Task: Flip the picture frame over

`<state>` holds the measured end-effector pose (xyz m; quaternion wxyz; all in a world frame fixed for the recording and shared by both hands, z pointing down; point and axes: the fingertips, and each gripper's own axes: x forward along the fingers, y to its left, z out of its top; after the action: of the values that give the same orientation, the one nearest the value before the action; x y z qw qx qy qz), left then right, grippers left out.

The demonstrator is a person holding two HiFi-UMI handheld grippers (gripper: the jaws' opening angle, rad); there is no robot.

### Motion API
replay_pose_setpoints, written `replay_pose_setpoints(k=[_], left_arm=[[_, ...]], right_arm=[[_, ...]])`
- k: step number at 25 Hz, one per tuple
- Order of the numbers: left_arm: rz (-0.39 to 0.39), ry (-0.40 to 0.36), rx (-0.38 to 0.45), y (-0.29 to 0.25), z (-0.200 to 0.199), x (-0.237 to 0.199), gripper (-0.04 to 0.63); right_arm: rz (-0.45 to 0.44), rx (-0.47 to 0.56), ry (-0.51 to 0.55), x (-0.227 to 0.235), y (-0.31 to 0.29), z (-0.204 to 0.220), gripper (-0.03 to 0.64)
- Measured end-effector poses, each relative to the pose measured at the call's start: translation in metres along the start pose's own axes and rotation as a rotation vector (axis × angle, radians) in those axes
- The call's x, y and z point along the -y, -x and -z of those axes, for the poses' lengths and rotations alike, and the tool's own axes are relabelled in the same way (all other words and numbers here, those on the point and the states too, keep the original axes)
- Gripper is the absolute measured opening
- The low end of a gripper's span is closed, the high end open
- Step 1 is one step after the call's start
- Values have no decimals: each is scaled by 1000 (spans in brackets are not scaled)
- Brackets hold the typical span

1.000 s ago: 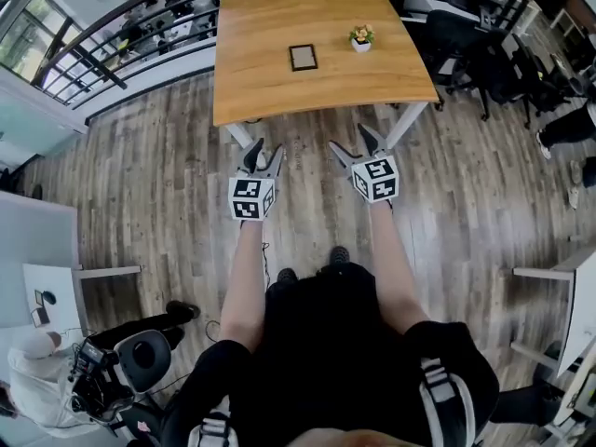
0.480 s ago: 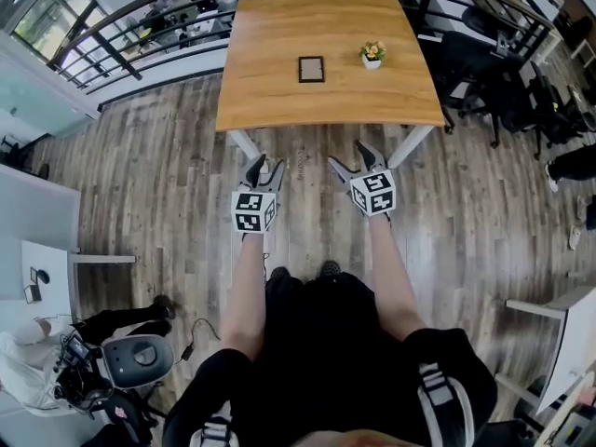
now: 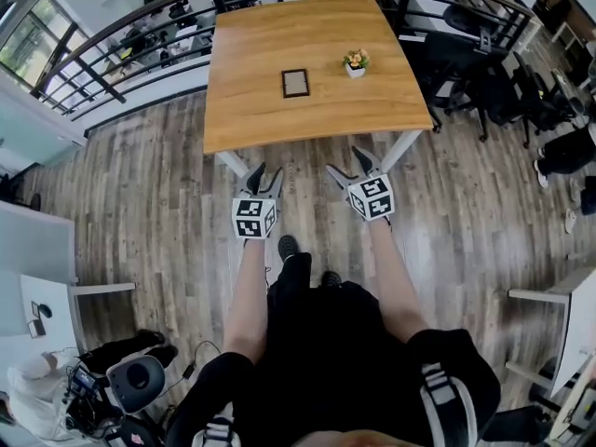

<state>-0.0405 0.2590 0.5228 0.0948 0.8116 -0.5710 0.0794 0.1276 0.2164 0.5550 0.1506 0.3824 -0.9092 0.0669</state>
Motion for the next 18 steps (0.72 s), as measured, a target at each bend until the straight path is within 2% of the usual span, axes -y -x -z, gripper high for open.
replay_pose_setpoints(k=[10,18], left_arm=[[127,-18,-19,-75,-17,-36,186],[140,-22,-3,-108,-37,-104,187]], right_arm=[[99,-18,-33,36,-52,-15,342],[132,2,-41,35,-120,-45,341]])
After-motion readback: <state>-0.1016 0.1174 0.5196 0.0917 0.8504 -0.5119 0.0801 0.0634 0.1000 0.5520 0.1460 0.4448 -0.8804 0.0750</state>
